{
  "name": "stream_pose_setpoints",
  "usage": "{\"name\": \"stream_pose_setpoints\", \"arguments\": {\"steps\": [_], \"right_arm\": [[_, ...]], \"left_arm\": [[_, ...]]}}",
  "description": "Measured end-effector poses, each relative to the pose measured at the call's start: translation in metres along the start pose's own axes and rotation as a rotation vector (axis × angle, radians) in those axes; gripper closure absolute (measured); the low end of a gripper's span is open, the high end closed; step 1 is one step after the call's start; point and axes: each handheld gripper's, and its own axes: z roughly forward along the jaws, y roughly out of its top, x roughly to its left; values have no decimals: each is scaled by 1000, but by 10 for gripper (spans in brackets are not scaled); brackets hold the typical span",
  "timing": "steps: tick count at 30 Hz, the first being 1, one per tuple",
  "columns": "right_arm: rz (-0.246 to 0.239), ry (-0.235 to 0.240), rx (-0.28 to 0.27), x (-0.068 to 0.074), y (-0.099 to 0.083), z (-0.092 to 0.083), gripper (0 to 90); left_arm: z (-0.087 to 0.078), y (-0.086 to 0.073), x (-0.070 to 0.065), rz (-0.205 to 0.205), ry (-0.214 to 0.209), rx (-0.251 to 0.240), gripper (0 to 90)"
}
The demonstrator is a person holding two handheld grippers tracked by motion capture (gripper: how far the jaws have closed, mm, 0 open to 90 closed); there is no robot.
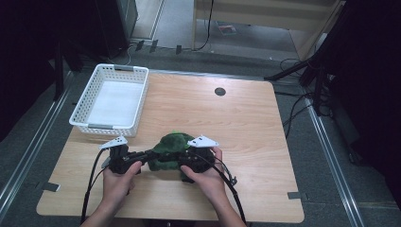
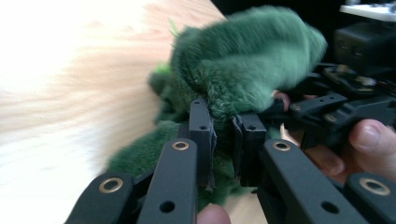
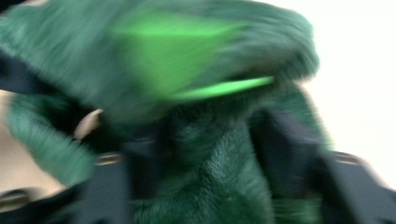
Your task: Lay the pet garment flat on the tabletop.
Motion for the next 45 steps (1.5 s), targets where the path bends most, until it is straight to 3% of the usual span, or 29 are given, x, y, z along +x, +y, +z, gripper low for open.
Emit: {"name": "stream_pose_setpoints", "arguments": {"steps": [1, 3, 5, 9, 10, 11, 13, 14, 15, 16, 18, 19, 20, 23, 27, 29, 30, 34, 35, 36, 37, 38, 39, 40, 41, 42, 43, 44, 45], "right_arm": [[-12, -36, -21, -2, -1, -1, 557], [23, -46, -57, -11, -2, -5, 646], [34, -51, -101, -19, -3, -16, 712], [32, 2, -146, -22, -1, -29, 662], [16, 0, -160, -21, 0, -32, 588], [-13, -18, -176, -19, 2, -35, 528], [-68, 16, -213, -17, 4, -40, 483], [-68, 16, -213, -17, 4, -40, 483], [-80, 35, -255, -15, 6, -44, 547], [-80, 35, -255, -15, 6, -44, 547], [-94, 94, -313, -12, 9, -51, 637], [-94, 94, -313, -12, 9, -51, 637], [-102, 150, -340, -9, 12, -58, 743], [-107, 167, -357, -8, 16, -66, 810], [-114, 185, -391, -6, 26, -87, 827], [-133, 215, -450, -5, 32, -109, 829], [-133, 215, -450, -5, 32, -109, 829], [-128, 335, -540, -3, 45, -146, 835], [-114, 359, -547, -3, 52, -157, 833], [-96, 321, -524, -4, 57, -157, 830], [-96, 321, -524, -4, 57, -157, 830], [-65, 271, -482, -9, 62, -151, 815], [23, 141, -355, -34, 70, -115, 697], [52, 82, -294, -49, 72, -94, 610], [52, 82, -294, -49, 72, -94, 610], [93, 40, -184, -71, 71, -64, 507], [234, 11, 3, -114, 57, -20, 391], [234, 11, 3, -114, 57, -20, 391], [331, 100, -7, -130, 40, -14, 367]], "left_arm": [[-1, 0, -1, 10, 19, -7, 821], [-3, 1, -2, 6, 45, -27, 840], [-7, 1, 4, -35, 39, -55, 855], [-10, 1, 11, -89, 13, -79, 800], [-11, 1, 12, -90, 10, -77, 800], [-11, 2, 11, -84, 23, -80, 724], [-10, 1, 5, -33, 49, -82, 570], [-9, 2, 1, 6, 63, -77, 570], [-7, 3, -3, 45, 79, -73, 519], [-6, 5, -8, 85, 89, -73, 519], [-4, 12, -22, 192, 71, -88, 506], [-4, 12, -22, 192, 71, -88, 523], [-6, 15, -31, 266, 40, -90, 604], [-11, 17, -34, 275, 1, -117, 840], [-26, 24, -37, 260, -101, -153, 897], [-40, 32, -49, 272, -174, -183, 900], [-40, 32, -49, 272, -174, -183, 900], [-57, 44, -69, 314, -302, -224, 900], [-58, 48, -72, 300, -296, -220, 900], [-55, 51, -71, 257, -273, -212, 900], [-49, 55, -66, 202, -207, -188, 900], [-37, 58, -57, 142, -129, -157, 900], [-10, 61, -31, 12, -35, -111, 876], [-10, 61, -31, 12, -35, -111, 828], [6, 62, -17, -16, 59, -94, 828], [24, 62, -4, -15, 179, -65, 736], [36, 60, 8, -16, 210, -32, 663], [36, 60, 8, -16, 210, -32, 633], [36, 59, 7, 15, 200, -34, 592]]}}
